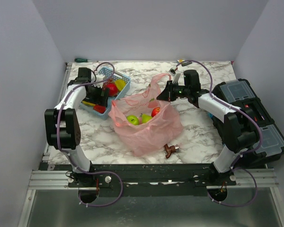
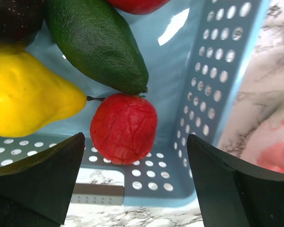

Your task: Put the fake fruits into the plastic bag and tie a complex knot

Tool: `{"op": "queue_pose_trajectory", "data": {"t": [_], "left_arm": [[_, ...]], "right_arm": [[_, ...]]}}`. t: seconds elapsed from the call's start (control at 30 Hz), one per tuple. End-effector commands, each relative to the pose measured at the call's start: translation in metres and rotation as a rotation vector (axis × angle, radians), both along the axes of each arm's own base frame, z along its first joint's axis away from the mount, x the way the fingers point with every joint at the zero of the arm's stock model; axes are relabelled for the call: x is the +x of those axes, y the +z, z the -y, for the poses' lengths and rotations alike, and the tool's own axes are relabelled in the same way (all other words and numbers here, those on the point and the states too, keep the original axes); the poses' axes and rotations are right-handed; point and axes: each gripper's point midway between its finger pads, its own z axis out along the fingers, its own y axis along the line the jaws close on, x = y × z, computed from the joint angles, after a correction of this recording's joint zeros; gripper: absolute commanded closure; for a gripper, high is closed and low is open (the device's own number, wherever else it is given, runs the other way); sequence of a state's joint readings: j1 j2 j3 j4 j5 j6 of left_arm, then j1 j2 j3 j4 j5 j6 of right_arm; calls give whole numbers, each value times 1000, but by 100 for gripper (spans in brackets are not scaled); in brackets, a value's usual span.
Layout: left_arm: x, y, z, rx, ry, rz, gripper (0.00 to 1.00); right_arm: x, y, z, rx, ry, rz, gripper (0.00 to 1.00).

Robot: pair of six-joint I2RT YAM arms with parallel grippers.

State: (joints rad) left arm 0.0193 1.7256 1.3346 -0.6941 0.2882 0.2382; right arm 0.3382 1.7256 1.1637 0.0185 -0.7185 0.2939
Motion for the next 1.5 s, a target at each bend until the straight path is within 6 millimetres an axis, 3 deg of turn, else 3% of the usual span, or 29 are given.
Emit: {"op": "queue_pose_trajectory", "data": {"t": [0.0, 0.27, 0.33, 0.37, 0.47, 0.67, 0.8, 0.9, 1.0, 1.17, 1.33, 1.47], "left_arm": [[6, -18, -12, 56, 34, -75, 13], [4, -36, -8, 32, 39, -151, 15], [5, -30, -4, 9, 30, -142, 22], [5, -22, -1, -8, 25, -135, 31], [8, 10, 4, -40, 25, -74, 54], [12, 101, 15, -97, 2, 168, 60], [-8, 159, 53, -243, -141, 299, 60], [-34, 185, 100, -314, -312, 365, 59], [-57, 180, 142, -296, -453, 372, 59], [-71, 137, 190, -252, -544, 299, 57], [-71, 92, 221, -198, -596, 217, 54], [-68, 57, 232, -144, -608, 155, 53]], "right_arm": [[-3, 3, 2, 2, 14, 5, 99], [-1, 4, 2, 0, 14, 9, 99], [-2, 3, 2, -2, 14, 7, 99], [-2, 3, 2, -1, 14, 7, 99], [-3, 2, 2, -1, 13, 4, 99], [-4, 5, 1, 12, 14, 1, 99], [-3, 6, 1, 16, 14, 2, 99], [-3, 7, 0, 23, 17, 5, 99], [-3, 9, -2, 29, 18, 4, 99], [-3, 11, -2, 30, 19, 8, 99], [-3, 12, -2, 30, 26, 9, 99], [-3, 13, -2, 28, 27, 11, 99]]}}
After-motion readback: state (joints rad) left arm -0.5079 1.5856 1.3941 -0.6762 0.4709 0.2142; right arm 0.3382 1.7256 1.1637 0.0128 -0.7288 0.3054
